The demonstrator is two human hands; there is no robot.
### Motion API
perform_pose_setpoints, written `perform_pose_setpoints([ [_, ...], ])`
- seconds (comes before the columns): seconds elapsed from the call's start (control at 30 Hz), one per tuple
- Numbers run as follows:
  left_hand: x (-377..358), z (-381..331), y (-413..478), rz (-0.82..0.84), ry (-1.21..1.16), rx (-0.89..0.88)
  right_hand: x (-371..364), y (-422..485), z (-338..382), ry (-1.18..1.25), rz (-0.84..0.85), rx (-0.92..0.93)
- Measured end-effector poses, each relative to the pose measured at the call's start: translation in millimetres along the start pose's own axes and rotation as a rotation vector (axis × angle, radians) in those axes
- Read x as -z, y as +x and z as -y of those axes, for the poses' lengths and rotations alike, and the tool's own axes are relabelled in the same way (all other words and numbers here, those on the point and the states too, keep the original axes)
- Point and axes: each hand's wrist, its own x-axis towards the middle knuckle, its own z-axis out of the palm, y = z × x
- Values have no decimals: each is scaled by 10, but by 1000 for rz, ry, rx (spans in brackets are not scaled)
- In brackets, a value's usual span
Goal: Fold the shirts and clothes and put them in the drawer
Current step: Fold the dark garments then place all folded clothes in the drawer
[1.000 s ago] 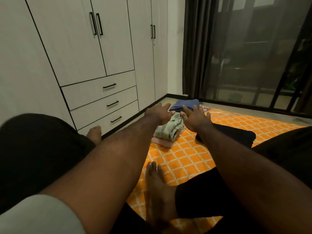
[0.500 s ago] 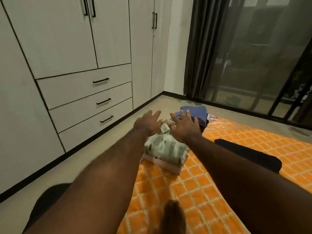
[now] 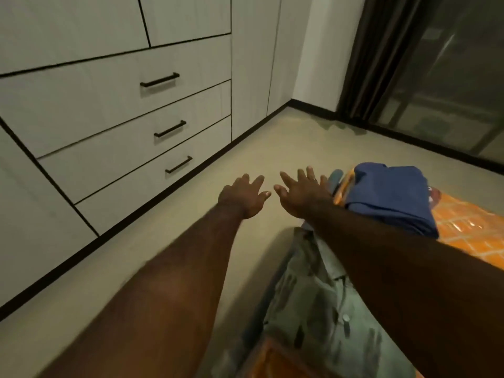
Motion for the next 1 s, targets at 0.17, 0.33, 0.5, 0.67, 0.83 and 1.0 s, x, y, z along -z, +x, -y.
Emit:
perform_pose_setpoints([
  [0.17,213,367,73,79,-17,67,170,309,425,5,110,53],
  [0.33,775,643,-158,152,5,127,607,166,798,34,202,71],
  [0.5,1553,887,-630,160,20,179,1351,-155,1260,19,247,100],
  [0.67,2354,1050,-1052,192,-12,201,2155,-399,1709,30,268,110],
  [0.83,3189,1310,-1394,171,-16,187,2792,-744,2237,-10,203,154],
  [1.0,3685,1605,-1654,140,-75,221,3061,-913,2539,12,202,151],
])
